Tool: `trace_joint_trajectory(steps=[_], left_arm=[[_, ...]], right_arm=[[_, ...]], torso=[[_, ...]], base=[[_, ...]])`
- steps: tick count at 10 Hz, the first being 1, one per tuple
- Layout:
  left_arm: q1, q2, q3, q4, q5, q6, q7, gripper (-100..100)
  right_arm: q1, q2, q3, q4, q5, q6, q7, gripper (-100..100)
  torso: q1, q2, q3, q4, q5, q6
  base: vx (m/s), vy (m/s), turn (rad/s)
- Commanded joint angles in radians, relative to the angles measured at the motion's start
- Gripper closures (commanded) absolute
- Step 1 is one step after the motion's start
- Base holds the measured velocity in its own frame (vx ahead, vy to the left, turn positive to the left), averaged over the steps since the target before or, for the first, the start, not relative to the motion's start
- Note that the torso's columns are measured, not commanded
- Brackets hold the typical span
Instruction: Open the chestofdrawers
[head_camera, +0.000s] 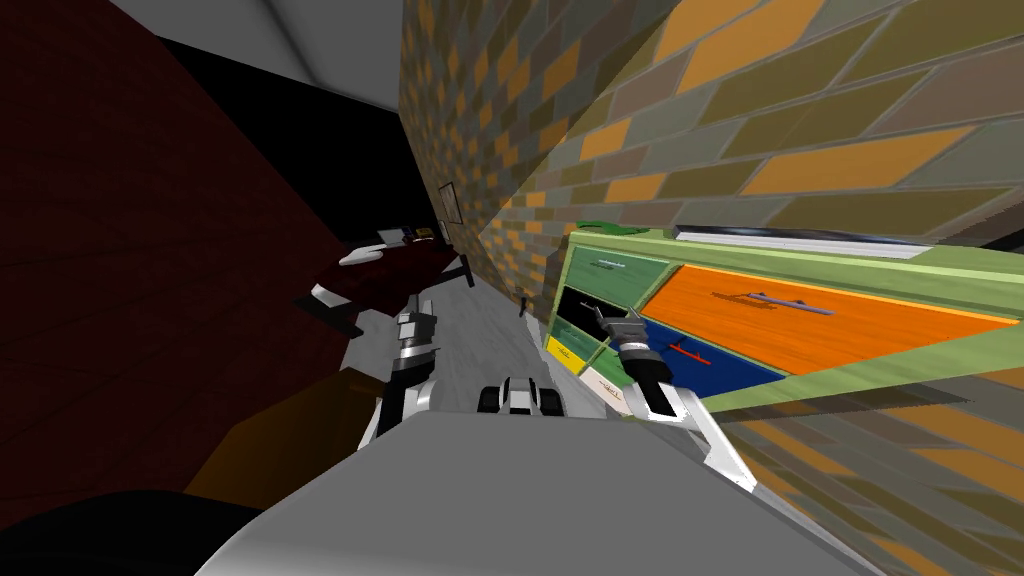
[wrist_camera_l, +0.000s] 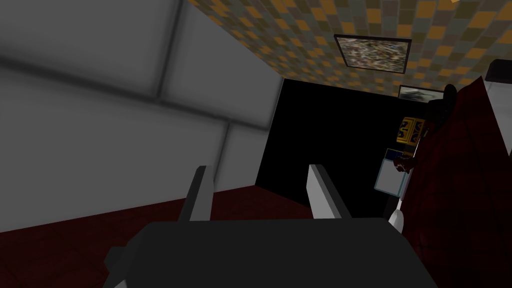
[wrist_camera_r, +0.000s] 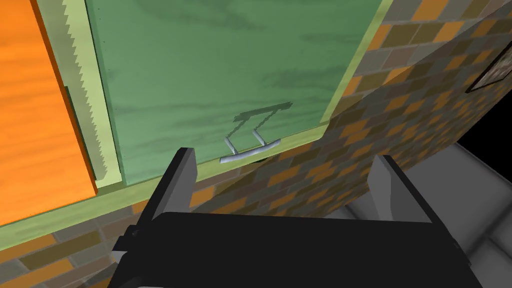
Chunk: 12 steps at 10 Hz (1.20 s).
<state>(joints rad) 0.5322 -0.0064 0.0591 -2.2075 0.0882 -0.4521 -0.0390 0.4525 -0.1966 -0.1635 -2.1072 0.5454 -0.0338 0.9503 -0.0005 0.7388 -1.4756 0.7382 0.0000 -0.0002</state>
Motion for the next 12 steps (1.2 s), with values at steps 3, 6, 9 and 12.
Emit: trace_joint_trajectory(steps=[3, 6, 9, 12], left_arm=[[0.000, 0.000, 0.000, 0.000, 0.000, 0.000, 0.000, 0], [0.000, 0.000, 0.000, 0.000, 0.000, 0.000, 0.000, 0], [0.000, 0.000, 0.000, 0.000, 0.000, 0.000, 0.000, 0], [0.000, 0.000, 0.000, 0.000, 0.000, 0.000, 0.000, 0]], right_arm=[[-0.008, -0.009, -0.018, 0.050, 0.039, 0.054, 0.119, -100], [-0.018, -0.018, -0.028, 0.094, 0.070, 0.106, 0.205, -100], [-0.024, -0.022, -0.032, 0.117, 0.083, 0.132, 0.265, -100], [-0.035, -0.032, -0.039, 0.162, 0.106, 0.181, 0.350, -100]], torso=[[0.001, -0.002, -0.001, 0.000, 0.000, 0.000], [-0.001, -0.001, 0.000, 0.000, 0.000, 0.000], [0.000, -0.001, 0.000, 0.000, 0.000, 0.000], [0.000, 0.000, 0.000, 0.000, 0.000, 0.000]], base=[[0.058, 0.073, -0.032], [0.063, 0.062, -0.026], [0.055, 0.051, -0.021], [0.057, 0.051, -0.023]])
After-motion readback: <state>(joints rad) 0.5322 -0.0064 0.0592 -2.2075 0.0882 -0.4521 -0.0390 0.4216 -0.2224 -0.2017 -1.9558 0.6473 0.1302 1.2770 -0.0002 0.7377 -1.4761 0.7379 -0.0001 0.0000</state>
